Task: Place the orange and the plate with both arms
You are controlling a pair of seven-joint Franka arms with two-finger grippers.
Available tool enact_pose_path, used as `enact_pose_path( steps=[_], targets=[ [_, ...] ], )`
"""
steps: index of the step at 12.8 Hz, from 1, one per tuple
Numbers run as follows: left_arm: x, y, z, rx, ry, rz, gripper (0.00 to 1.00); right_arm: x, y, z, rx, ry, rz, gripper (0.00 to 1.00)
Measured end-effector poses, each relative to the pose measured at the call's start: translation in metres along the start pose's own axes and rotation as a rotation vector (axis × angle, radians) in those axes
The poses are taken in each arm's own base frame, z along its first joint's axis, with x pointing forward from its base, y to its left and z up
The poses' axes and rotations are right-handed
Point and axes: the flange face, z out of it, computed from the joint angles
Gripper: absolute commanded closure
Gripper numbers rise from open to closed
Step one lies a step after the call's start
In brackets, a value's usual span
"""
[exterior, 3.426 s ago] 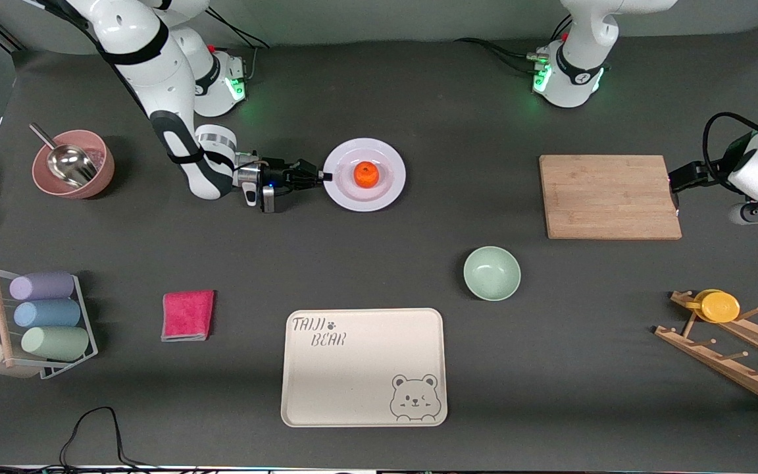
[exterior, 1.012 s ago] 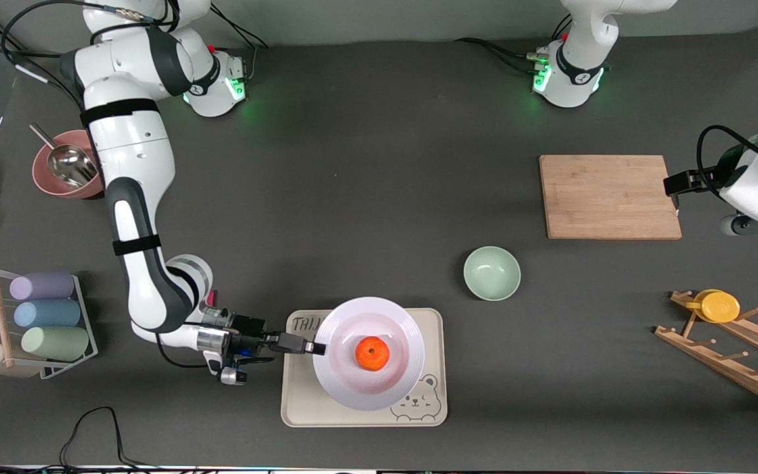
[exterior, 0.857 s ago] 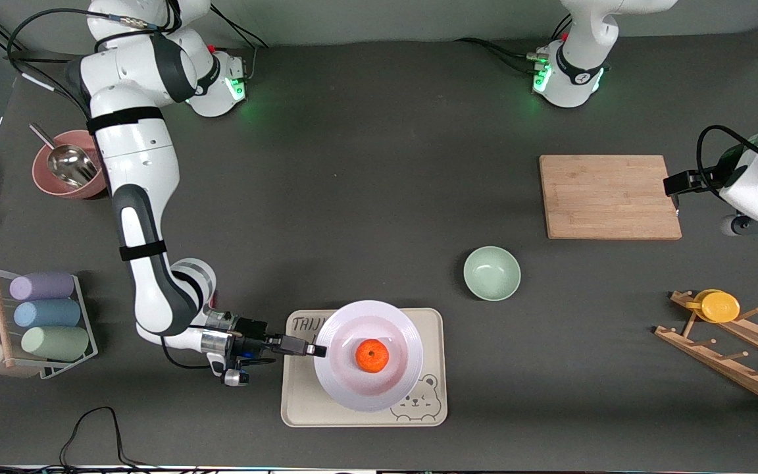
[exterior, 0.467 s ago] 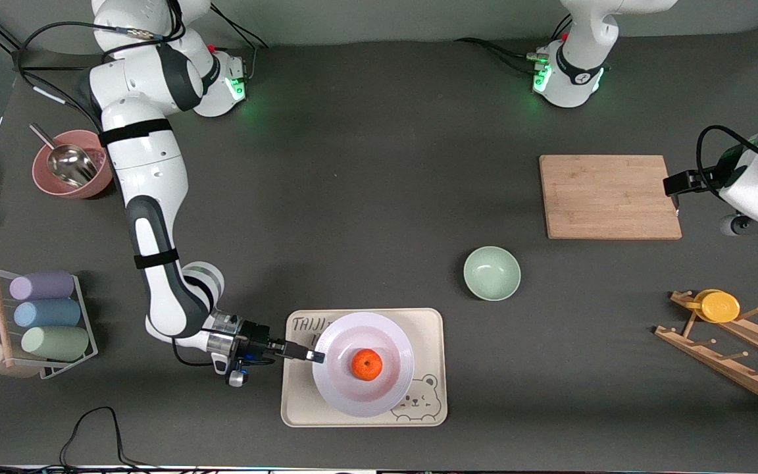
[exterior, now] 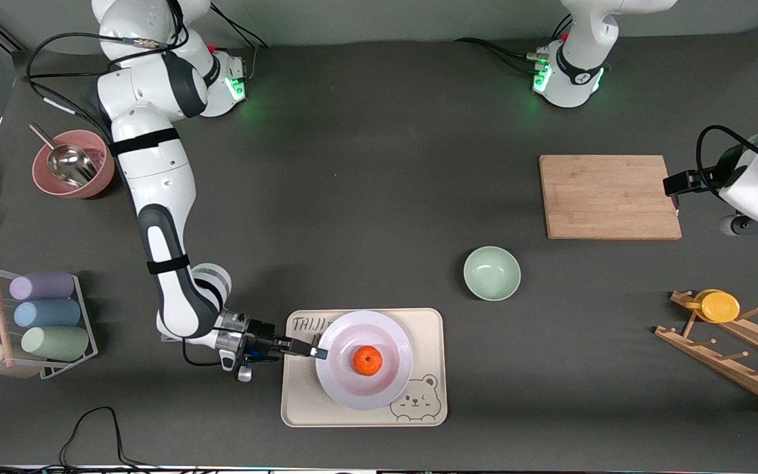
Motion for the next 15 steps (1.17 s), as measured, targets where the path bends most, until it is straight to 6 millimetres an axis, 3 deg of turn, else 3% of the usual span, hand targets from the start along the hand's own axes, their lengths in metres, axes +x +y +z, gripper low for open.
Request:
enact_pose_path(
  steps=[2,8,10,12,15],
  targets=[
    [0.000,0.000,0.000,0.000,0.000,0.000,0.00,0.000,0.000,0.000,0.000,0.000,-0.001,0.40],
    [0.000,0.000,0.000,0.000,0.000,0.000,0.00,0.002,-0.003,-0.001,-0.033,-0.028,-0.033,0.39],
    [0.000,0.000,0.000,0.000,0.001,0.000,0.00,0.007,-0.005,-0.010,-0.092,-0.063,-0.036,0.36],
    [0.000,0.000,-0.003,-0.001,0.005,-0.001,0.00,0.020,-0.018,-0.035,-0.171,-0.084,-0.027,0.34],
    [0.000,0.000,-0.006,-0.001,0.013,-0.001,0.00,0.035,-0.056,-0.095,-0.294,-0.159,-0.044,0.21]
  ],
)
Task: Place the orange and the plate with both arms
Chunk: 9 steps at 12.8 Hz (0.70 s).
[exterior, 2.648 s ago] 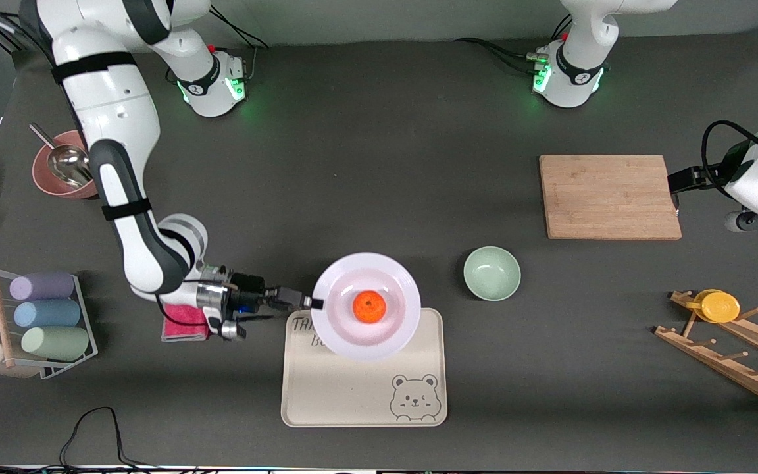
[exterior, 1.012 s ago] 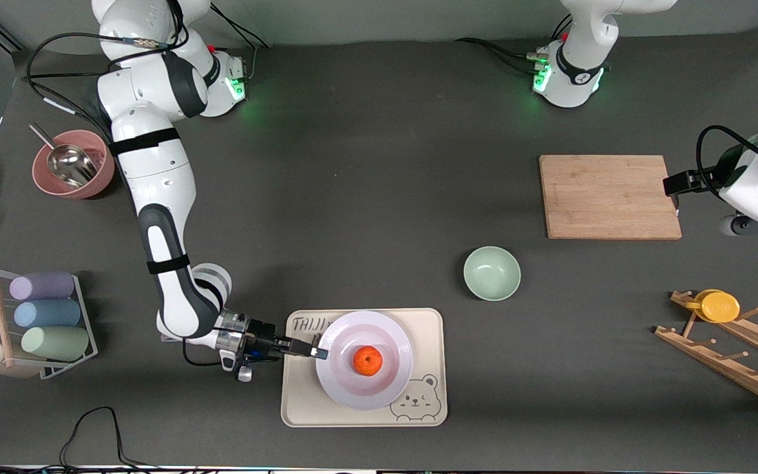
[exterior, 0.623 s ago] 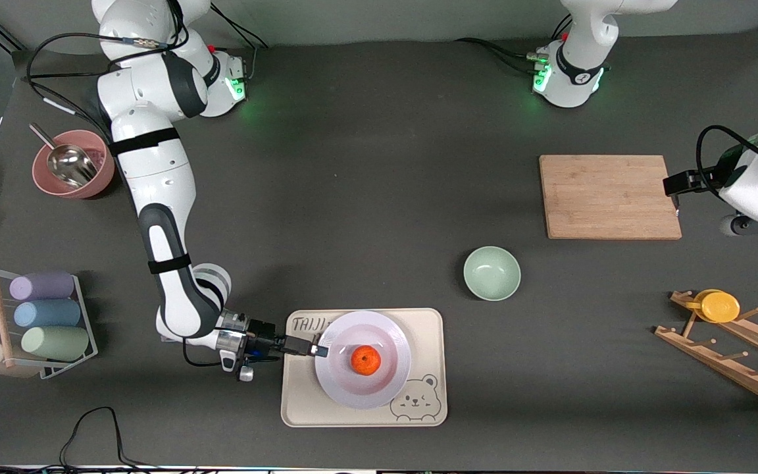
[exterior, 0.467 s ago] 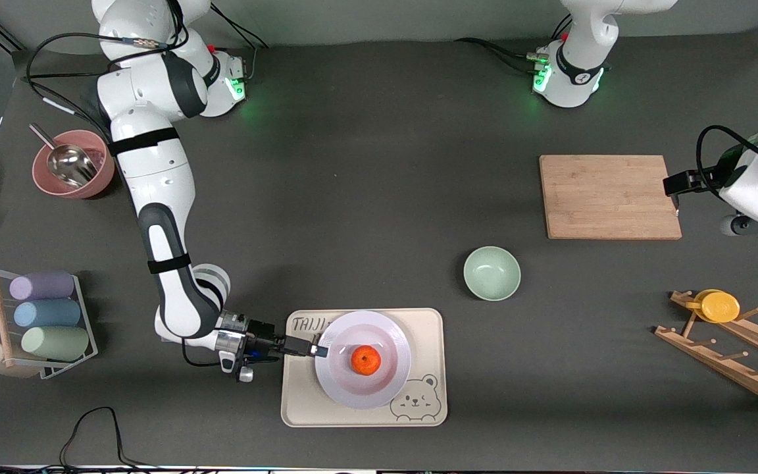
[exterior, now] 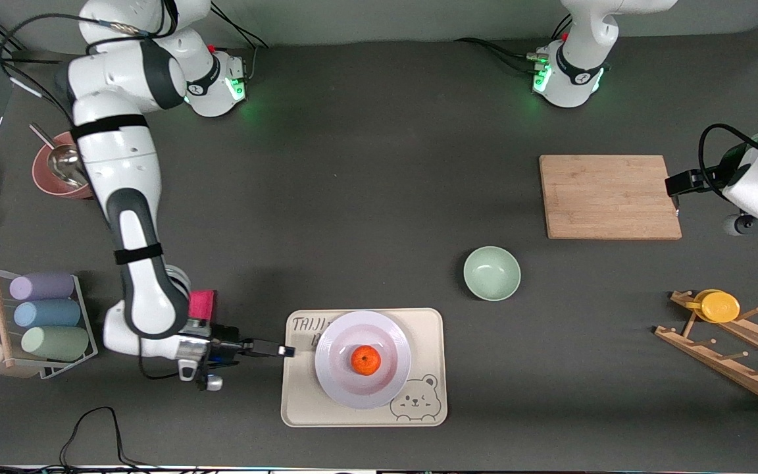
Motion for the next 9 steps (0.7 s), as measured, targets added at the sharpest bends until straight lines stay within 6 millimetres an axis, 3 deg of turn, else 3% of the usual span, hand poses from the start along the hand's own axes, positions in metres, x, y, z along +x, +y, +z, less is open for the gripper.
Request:
enact_pose_path(
  steps=[1,3,5,9],
  targets=[
    [0.000,0.000,0.000,0.000,0.000,0.001,0.00,-0.003,-0.008,-0.022,-0.037,-0.050,-0.022,0.00],
    [0.000,0.003,0.000,0.001,0.000,0.004,0.00,-0.009,-0.024,-0.070,-0.163,-0.133,-0.097,0.00],
    [0.000,0.003,0.000,0.001,0.000,0.005,0.00,-0.017,-0.053,-0.121,-0.296,-0.191,-0.170,0.00],
    [0.000,0.004,0.000,0.002,-0.001,-0.005,0.00,-0.053,-0.154,-0.230,-0.625,-0.184,-0.170,0.00]
  ],
)
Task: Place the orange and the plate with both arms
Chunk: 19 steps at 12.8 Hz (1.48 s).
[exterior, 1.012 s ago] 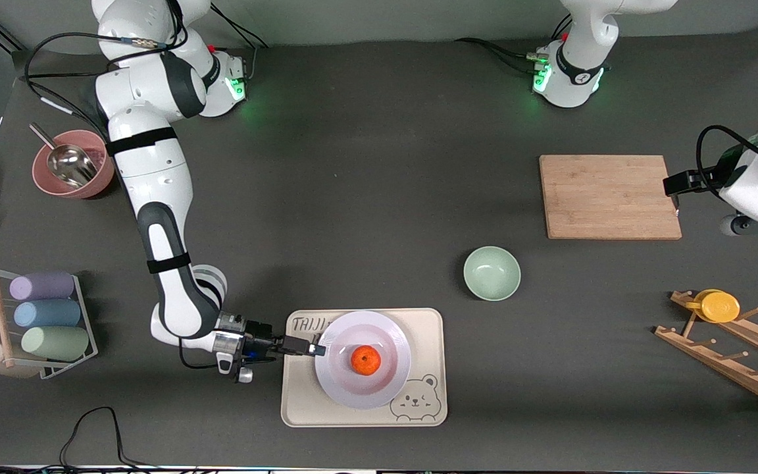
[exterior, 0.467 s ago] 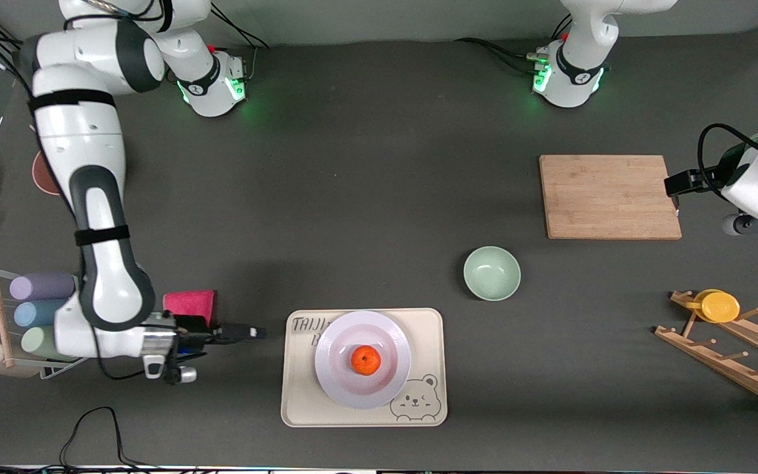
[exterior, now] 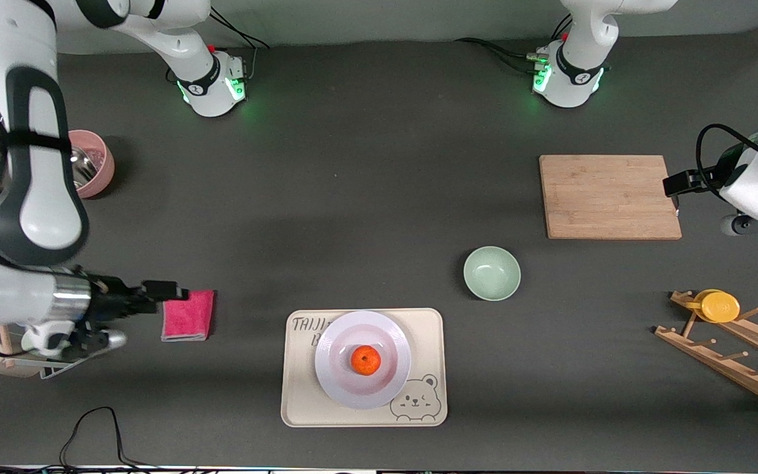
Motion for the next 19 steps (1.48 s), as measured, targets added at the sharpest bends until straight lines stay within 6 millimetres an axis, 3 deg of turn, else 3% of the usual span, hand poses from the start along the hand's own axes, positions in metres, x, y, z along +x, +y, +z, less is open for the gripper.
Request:
enact_pose_path(
  steps=[3,7,10,19],
  targets=[
    [0.000,0.000,0.000,0.000,0.000,-0.005,0.00,-0.047,-0.018,-0.082,-0.157,0.009,0.064,0.00],
    [0.000,0.000,0.000,0.000,-0.001,-0.007,0.00,-0.098,-0.001,-0.131,-0.253,0.037,0.122,0.00],
    [0.000,0.001,0.000,0.001,-0.002,-0.007,0.00,-0.115,0.007,-0.144,-0.294,0.043,0.139,0.00],
    [-0.003,0.000,0.000,0.002,-0.013,-0.037,0.00,-0.118,0.000,-0.146,-0.299,0.054,0.202,0.00]
  ],
)
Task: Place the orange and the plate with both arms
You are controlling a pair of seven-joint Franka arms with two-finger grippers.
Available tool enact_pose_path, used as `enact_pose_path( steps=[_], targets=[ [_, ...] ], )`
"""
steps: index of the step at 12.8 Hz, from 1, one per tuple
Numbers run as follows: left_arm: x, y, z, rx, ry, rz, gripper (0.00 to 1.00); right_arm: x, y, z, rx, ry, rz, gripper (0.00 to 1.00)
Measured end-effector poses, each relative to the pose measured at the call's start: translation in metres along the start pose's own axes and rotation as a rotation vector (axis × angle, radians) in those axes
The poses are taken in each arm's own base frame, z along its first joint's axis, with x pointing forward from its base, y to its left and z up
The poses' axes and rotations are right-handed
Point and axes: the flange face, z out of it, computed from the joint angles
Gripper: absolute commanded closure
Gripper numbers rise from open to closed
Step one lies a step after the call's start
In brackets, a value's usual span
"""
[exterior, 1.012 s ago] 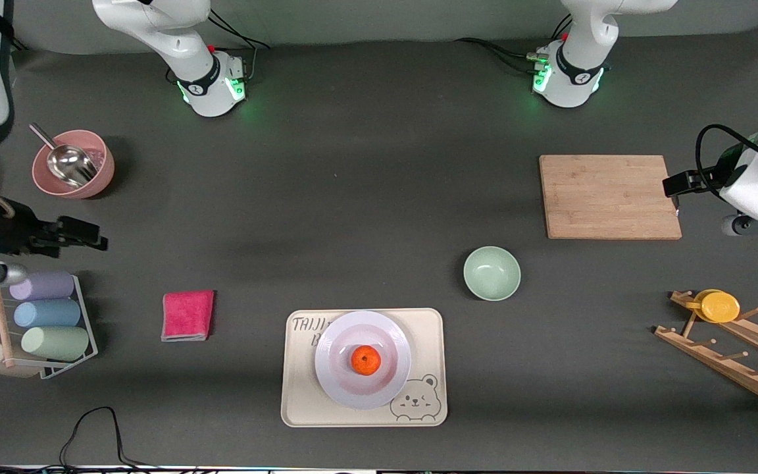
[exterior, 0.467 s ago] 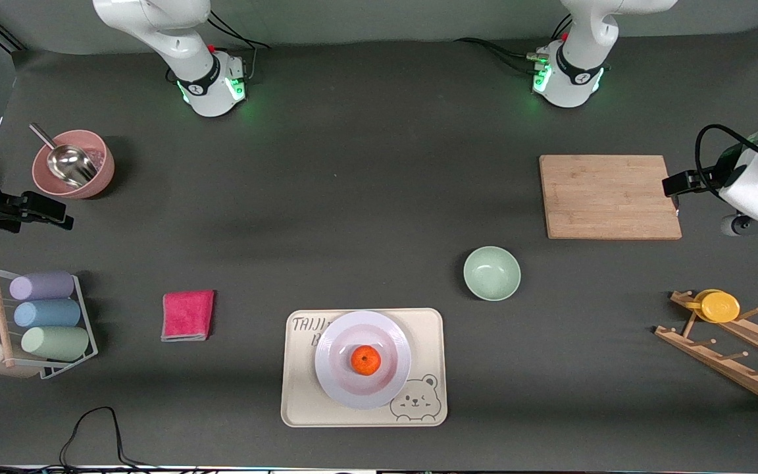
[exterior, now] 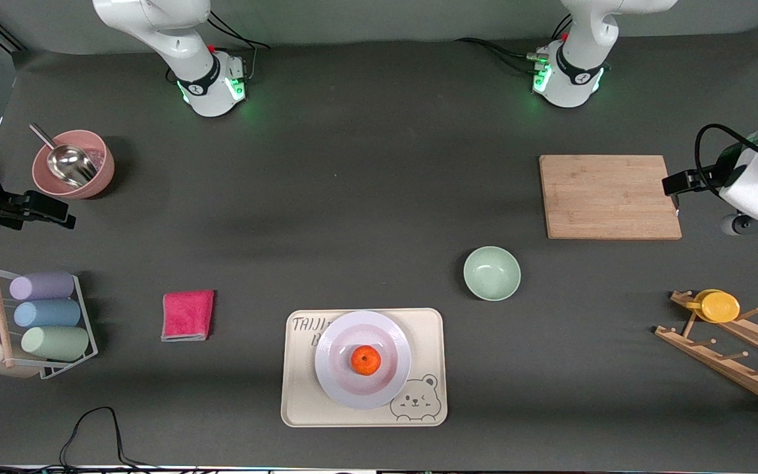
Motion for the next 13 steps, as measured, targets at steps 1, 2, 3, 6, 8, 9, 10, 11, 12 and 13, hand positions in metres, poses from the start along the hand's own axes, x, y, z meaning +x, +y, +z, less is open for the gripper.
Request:
enact_pose_path(
  steps=[1,2,3,6,8,9,10,11,12,13],
  targets=[
    [-0.002,0.001,-0.002,-0.001,0.002,-0.016,0.00,0.000,0.000,-0.001,0.000,0.001,0.000,0.00],
    [-0.006,0.003,-0.003,-0.001,0.005,-0.027,0.00,-0.001,0.000,-0.001,0.000,-0.001,0.000,0.00],
    [-0.012,0.006,-0.002,-0.001,0.008,-0.032,0.00,-0.001,0.000,-0.001,0.000,-0.003,0.000,0.00],
    [-0.037,0.004,-0.004,-0.015,0.033,-0.035,0.00,-0.002,-0.001,0.000,0.000,-0.009,-0.001,0.00],
    [-0.061,-0.002,-0.017,-0.033,0.067,-0.035,0.00,-0.002,-0.002,0.000,0.001,-0.013,-0.003,0.00],
    [-0.070,-0.005,-0.024,-0.047,0.085,-0.036,0.00,-0.002,-0.002,0.000,0.001,-0.013,-0.003,0.00],
    [-0.075,-0.006,-0.030,-0.067,0.103,-0.037,0.00,-0.002,-0.002,0.000,0.001,-0.013,-0.003,0.00],
    [-0.077,-0.006,-0.034,-0.080,0.117,-0.038,0.00,-0.002,-0.002,0.000,0.001,-0.013,-0.003,0.00],
    [-0.075,-0.006,-0.034,-0.085,0.126,-0.038,0.00,-0.002,-0.002,0.000,0.001,-0.013,-0.002,0.00],
    [-0.074,-0.005,-0.034,-0.088,0.130,-0.038,0.00,-0.002,-0.002,0.000,0.001,-0.013,-0.002,0.00]
  ],
)
